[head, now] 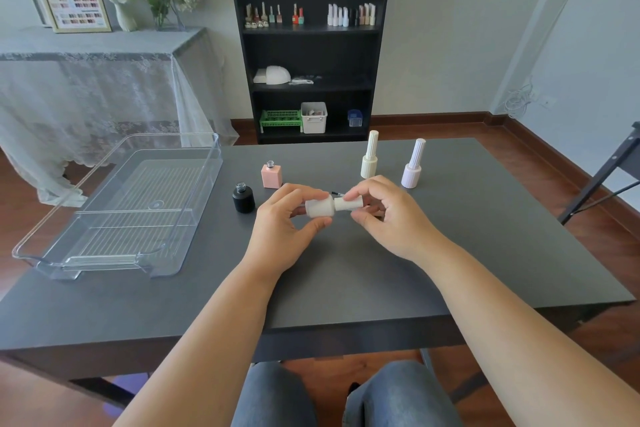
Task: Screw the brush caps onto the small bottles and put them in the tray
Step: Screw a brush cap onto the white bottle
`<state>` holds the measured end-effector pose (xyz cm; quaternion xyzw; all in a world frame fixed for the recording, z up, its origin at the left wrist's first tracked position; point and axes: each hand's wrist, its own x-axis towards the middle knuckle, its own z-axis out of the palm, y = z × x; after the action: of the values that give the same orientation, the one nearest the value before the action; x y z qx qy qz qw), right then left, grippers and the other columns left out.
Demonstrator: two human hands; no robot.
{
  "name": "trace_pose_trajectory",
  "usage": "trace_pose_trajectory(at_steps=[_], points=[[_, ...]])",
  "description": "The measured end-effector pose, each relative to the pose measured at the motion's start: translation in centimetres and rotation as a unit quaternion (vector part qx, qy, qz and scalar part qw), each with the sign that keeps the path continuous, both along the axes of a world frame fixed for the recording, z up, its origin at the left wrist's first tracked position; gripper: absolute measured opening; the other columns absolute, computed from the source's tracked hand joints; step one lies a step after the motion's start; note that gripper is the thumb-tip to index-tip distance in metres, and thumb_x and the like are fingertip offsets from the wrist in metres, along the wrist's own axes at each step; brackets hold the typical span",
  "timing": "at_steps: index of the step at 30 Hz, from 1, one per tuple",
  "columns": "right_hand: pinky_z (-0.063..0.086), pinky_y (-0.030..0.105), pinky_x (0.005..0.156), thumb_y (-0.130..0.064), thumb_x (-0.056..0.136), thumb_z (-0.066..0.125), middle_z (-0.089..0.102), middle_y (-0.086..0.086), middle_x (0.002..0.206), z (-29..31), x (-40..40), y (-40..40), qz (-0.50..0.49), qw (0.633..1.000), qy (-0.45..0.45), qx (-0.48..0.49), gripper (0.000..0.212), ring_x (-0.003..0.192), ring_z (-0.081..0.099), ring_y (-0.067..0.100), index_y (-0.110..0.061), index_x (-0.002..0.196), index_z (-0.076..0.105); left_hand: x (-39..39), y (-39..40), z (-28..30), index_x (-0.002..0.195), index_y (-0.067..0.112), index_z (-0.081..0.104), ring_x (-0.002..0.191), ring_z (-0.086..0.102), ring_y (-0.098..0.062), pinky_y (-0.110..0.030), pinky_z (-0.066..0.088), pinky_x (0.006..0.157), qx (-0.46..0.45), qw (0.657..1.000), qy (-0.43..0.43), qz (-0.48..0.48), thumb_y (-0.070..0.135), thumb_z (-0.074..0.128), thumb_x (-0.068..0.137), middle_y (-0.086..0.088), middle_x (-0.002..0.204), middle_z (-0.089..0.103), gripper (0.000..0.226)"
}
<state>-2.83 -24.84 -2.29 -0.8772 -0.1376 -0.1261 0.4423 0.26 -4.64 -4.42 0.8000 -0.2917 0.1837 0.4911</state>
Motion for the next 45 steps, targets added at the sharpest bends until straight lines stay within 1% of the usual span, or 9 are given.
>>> trace_pose_trajectory(at_steps=[8,13,17,24,28,33,37,40,45], points=[[0.053,0.037,0.078,-0.029,0.098,0.050,0.068,-0.006,0.083,0.2,0.3,0.4,-0.044,0.998,0.040,0.019,0.018,0.081,0.064,0.021,-0.025,0.103,0.067,0.1,0.0,-0.1,0.109,0.018,0.070,0.101,0.062,-0.014,-0.031,0.055,0.089,0.008,1.000,-0.006,0.001,0.016,0.080,0.077,0.004,0.108,0.066,0.033],[0.051,0.018,0.075,-0.016,0.088,0.067,0.057,-0.008,0.099,0.4,0.0,0.3,-0.009,1.000,-0.021,0.014,0.016,0.084,0.058,0.011,-0.019,0.104,0.066,0.0,0.1,-0.1,0.108,0.016,0.070,0.101,0.063,-0.016,-0.035,0.056,0.087,-0.008,1.000,-0.005,0.003,0.014,0.081,0.077,0.003,0.107,0.066,0.034],[0.046,0.012,0.068,-0.010,0.086,0.069,0.064,-0.001,0.090,0.3,0.2,0.6,-0.029,0.999,-0.037,-0.001,0.011,0.076,0.058,0.010,-0.018,0.093,0.069,0.0,0.0,-0.1,0.108,0.016,0.070,0.101,0.062,-0.013,-0.030,0.055,0.088,0.005,1.000,-0.014,-0.005,0.014,0.080,0.077,0.002,0.106,0.066,0.033],[0.055,0.041,0.073,-0.032,0.095,0.056,0.069,-0.002,0.072,0.4,1.0,0.9,-0.072,0.996,0.030,0.037,0.017,0.071,0.064,0.018,-0.023,0.092,0.070,0.0,-0.1,-0.1,0.106,0.015,0.071,0.099,0.063,-0.014,-0.032,0.055,0.086,-0.004,0.999,-0.034,-0.006,0.012,0.081,0.076,0.003,0.104,0.066,0.032],[0.052,0.025,0.069,-0.037,0.085,0.069,0.066,-0.006,0.077,0.8,0.6,0.7,-0.031,0.997,0.053,0.056,0.009,0.067,0.059,0.005,-0.036,0.094,0.068,-0.1,-0.1,0.1,0.105,0.016,0.070,0.099,0.063,-0.014,-0.029,0.055,0.085,-0.023,1.000,-0.007,0.005,0.012,0.081,0.076,0.004,0.104,0.066,0.032],[0.044,0.015,0.060,-0.030,0.085,0.070,0.067,0.007,0.078,0.8,0.5,0.8,-0.041,0.997,0.047,0.037,0.010,0.060,0.052,0.002,-0.033,0.094,0.069,-0.1,-0.2,-0.2,0.103,0.019,0.070,0.093,0.062,-0.011,-0.026,0.054,0.081,0.003,1.000,-0.018,0.020,0.017,0.083,0.074,0.005,0.100,0.065,0.031],[0.050,0.024,0.064,-0.027,0.085,0.071,0.068,0.004,0.075,1.3,0.9,0.8,-0.036,0.997,0.050,0.038,0.011,0.063,0.058,0.012,-0.035,0.091,0.069,-0.2,-0.4,-0.2,0.103,0.020,0.068,0.090,0.060,-0.009,-0.027,0.052,0.079,0.004,0.998,-0.032,0.054,0.018,0.084,0.073,0.005,0.099,0.065,0.034],[0.049,0.015,0.058,-0.026,0.085,0.070,0.064,-0.013,0.068,2.4,1.4,0.9,-0.031,0.998,0.047,0.040,0.011,0.061,0.060,0.002,-0.033,0.093,0.069,-0.2,-0.6,0.1,0.108,0.019,0.065,0.100,0.058,-0.009,-0.028,0.050,0.086,0.010,0.996,-0.039,0.080,0.022,0.083,0.074,0.007,0.107,0.062,0.038],[0.037,0.018,0.061,-0.022,0.095,0.053,0.058,-0.011,0.088,5.8,5.2,-0.3,-0.116,0.989,0.018,-0.085,0.019,0.081,0.055,0.011,-0.031,0.108,0.064,0.3,0.8,0.0,0.118,0.022,0.060,0.126,0.041,-0.018,-0.031,0.029,0.104,0.032,0.983,-0.037,0.178,0.024,0.080,0.076,0.002,0.133,0.046,0.047]])
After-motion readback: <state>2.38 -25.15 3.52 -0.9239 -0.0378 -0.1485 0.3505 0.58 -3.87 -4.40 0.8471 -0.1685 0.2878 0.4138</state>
